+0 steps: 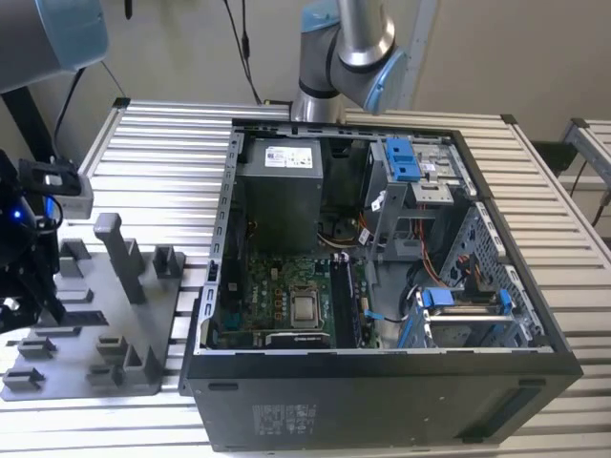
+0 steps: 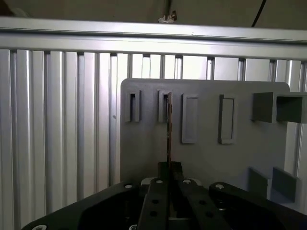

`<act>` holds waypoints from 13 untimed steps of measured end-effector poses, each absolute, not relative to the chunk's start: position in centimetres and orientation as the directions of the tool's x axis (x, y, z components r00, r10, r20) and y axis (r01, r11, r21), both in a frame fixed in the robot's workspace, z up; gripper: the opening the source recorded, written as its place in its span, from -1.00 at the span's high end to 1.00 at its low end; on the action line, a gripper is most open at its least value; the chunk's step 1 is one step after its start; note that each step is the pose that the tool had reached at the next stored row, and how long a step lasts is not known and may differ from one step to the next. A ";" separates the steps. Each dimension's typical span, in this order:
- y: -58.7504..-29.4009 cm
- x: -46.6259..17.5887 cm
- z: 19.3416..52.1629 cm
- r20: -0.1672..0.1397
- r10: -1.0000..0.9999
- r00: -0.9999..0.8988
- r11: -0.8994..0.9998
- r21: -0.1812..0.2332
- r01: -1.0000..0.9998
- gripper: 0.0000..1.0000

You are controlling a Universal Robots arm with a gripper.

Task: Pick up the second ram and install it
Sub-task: 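Pick up the second ram and move it above second insertion slot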

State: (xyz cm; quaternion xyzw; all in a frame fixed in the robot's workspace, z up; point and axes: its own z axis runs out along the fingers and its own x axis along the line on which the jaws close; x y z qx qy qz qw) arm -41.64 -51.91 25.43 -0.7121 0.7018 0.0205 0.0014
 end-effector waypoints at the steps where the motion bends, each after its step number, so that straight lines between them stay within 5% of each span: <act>1: -51.9 -41.6 25.6 -0.031 -0.999 0.014 -0.015 0.027 -1.000 0.73; 13: -51.9 -41.6 27.2 -0.031 -0.999 0.014 -0.015 0.027 -1.000 0.73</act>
